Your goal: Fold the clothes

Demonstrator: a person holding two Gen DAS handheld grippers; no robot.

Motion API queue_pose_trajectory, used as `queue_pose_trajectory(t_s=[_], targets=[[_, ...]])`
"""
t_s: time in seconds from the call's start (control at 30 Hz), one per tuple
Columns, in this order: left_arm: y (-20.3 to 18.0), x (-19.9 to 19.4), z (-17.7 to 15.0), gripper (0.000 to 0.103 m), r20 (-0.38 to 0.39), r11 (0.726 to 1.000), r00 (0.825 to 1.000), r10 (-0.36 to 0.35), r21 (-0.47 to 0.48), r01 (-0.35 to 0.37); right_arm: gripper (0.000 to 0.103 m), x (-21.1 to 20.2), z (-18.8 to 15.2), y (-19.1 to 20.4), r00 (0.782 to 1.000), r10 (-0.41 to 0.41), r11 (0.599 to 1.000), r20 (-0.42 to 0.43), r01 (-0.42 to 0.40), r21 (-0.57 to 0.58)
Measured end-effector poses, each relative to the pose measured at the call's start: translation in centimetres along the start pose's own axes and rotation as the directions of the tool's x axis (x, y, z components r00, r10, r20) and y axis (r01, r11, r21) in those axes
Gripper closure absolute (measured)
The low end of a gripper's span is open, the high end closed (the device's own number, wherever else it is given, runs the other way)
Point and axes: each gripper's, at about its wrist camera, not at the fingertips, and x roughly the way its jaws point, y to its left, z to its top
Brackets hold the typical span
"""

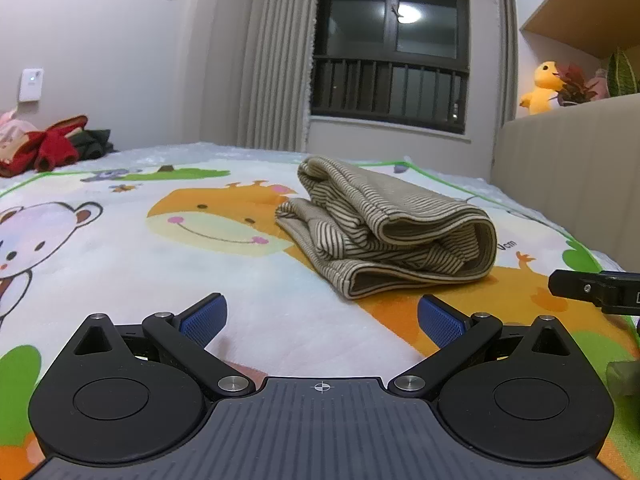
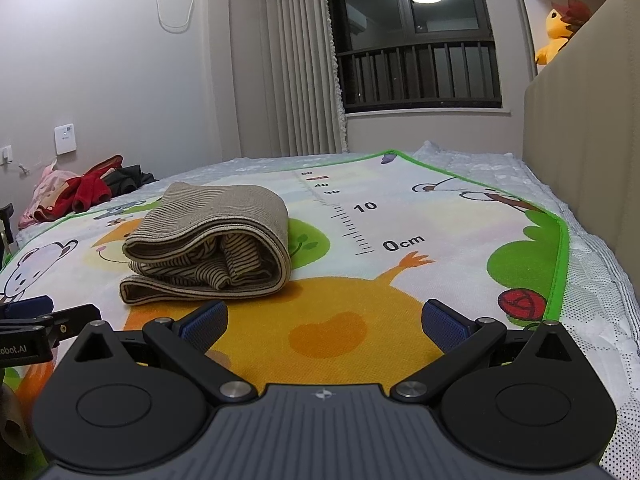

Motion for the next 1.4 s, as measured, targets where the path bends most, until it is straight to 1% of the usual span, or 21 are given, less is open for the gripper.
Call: queue_pose_trajectory(t_s=[0.73, 0.9, 0.97, 1.07, 1.17, 1.27, 1.4], targets=[[-0.2, 0.0, 0.0, 0.000, 0.001, 1.000, 1.000, 0.008, 0.010, -0.008, 0.000, -0.1, 0.0, -0.1, 1.000, -0.005, 1.000, 0.009, 0.005, 0.009], [-0.3, 0.0, 0.3, 0.000, -0.007, 1.000, 1.000, 0.014, 0.023, -0.014, 0.000, -0.1, 0.0, -0.1, 1.000, -0.008, 1.000, 0.006, 0.008, 0.010], [-0.4, 0.2, 0.6, 0.000, -0.025, 1.000, 1.000, 0.017, 0.023, -0.017, 0.000, -0.1, 0.0, -0.1, 1.000, -0.008, 1.000, 0.001, 0.008, 0.014], [-0.5, 0.2, 1.0, 0.000, -0.049, 1.000, 0.999, 0.021, 0.021, -0.020, 0.000, 0.1, 0.1, -0.4, 1.000, -0.013, 1.000, -0.016, 0.014, 0.027], [-0.9, 0.1, 1.8, 0.000, -0.078, 0.999, 0.997, 0.020, 0.038, -0.017, 0.000, 0.5, 0.3, -0.7, 0.998, -0.009, 0.999, -0.059, 0.012, 0.045], [-1.1, 0.3, 2.8, 0.000, -0.112, 0.999, 0.993, -0.022, 0.037, 0.026, 0.000, 1.0, 0.7, -1.0, 0.993, -0.003, 0.998, -0.122, 0.011, 0.064], [-1.2, 1.2, 4.1, 0.000, -0.147, 0.996, 0.986, -0.081, 0.024, 0.086, 0.000, 0.5, 1.0, -0.6, 0.987, -0.014, 0.999, -0.163, 0.021, 0.041]])
